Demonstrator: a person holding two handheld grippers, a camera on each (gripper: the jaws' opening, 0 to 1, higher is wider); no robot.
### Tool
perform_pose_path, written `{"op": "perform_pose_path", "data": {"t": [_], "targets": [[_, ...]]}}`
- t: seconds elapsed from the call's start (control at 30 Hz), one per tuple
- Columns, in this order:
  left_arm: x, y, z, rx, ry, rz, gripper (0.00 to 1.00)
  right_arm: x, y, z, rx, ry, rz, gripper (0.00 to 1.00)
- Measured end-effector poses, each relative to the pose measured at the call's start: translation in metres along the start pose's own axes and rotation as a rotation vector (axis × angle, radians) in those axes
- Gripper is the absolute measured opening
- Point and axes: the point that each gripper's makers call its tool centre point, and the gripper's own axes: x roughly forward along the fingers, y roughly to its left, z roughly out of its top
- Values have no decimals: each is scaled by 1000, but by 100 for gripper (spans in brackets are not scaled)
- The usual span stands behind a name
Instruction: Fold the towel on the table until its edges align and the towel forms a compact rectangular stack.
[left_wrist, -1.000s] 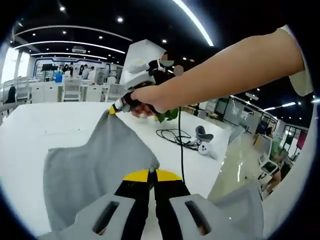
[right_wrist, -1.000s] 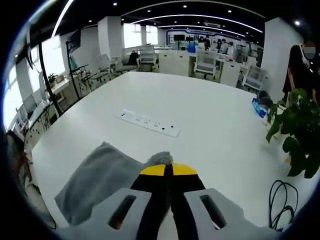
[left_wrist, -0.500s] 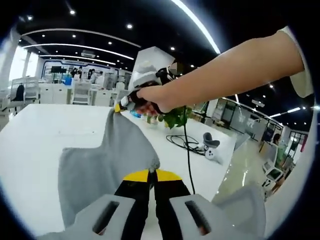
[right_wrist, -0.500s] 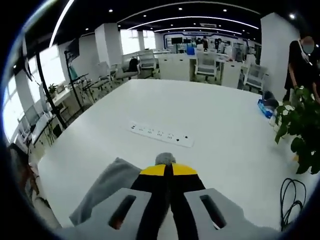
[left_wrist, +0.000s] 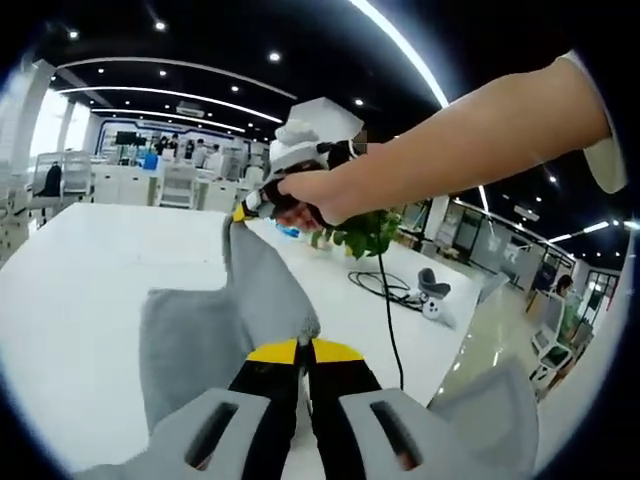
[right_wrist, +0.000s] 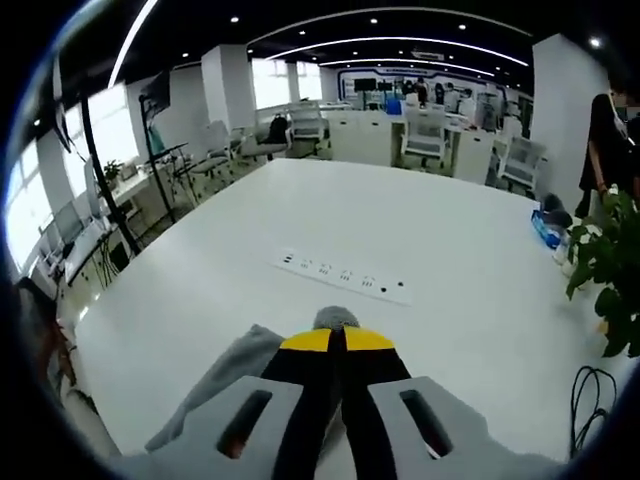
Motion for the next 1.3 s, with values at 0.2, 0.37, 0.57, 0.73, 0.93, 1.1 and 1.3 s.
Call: {"op": "perform_pose_path", "data": {"t": [0.2, 0.37, 0.57, 0.73, 0.93, 1.1, 1.3], "targets": [[-12, 14, 2, 10, -10, 27, 2, 17, 20, 0, -3, 4, 20, 0], [-20, 29, -2, -9, -9, 51, 2, 24, 37, 1, -31, -3, 28, 0], [-25, 41, -15, -41, 28, 86, 3, 35, 55, -4, -55, 14, 40, 0], [-29, 49, -23, -33, 43, 103, 3, 37, 68, -11, -60, 22, 49, 0], [-32, 60, -33, -65, 79, 113, 3, 56, 80, -22, -54, 44, 61, 0], [-35, 70, -42, -78, 107, 118, 3, 61, 89, -25, -71, 55, 69, 0], [-41, 86, -59, -114, 149, 147, 3, 79, 92, -33, -87, 63, 63, 0]]}}
